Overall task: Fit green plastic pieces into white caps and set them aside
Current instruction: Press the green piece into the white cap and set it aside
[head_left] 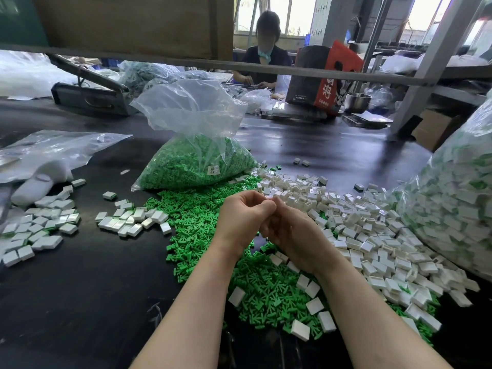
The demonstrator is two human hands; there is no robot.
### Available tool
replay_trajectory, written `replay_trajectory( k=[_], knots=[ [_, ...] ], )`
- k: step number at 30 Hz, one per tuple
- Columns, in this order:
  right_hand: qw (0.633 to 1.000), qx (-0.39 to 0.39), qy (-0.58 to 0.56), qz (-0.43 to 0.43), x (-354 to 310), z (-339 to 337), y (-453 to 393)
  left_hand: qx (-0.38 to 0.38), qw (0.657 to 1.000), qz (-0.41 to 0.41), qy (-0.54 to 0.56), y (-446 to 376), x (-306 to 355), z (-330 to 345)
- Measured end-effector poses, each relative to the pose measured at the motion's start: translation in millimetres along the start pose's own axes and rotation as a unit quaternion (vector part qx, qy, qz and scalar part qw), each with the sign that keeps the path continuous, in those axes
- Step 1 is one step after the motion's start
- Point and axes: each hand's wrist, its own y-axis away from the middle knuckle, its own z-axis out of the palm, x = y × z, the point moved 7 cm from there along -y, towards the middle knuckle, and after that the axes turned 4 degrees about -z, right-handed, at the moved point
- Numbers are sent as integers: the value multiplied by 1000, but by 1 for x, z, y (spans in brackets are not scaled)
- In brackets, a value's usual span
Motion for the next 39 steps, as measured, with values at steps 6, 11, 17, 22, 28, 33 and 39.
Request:
replay_trajectory(
  k=[6,11,17,22,28,33,39],
  knots=[
    [1000,-13,-13,-7,-2,1,2,-1,1000,-1,-8,1,2,1],
    [1000,-6,-11,-5,0,-1,1,9,1000,1,-19,1,2,2],
    [999,0,-43,-5,1,-2,2,22,1000,3,-17,5,5,4],
    [997,-6,-82,-3,2,-3,-1,20,1000,14,-20,4,5,3],
    [995,-8,-97,-9,2,-4,-2,22,999,30,-24,5,6,2],
    [998,9,-65,-9,0,1,-1,11,1000,18,6,3,3,1],
    [997,21,-71,3,-4,3,2,-4,994,-21,110,1,-3,-2]
  ],
)
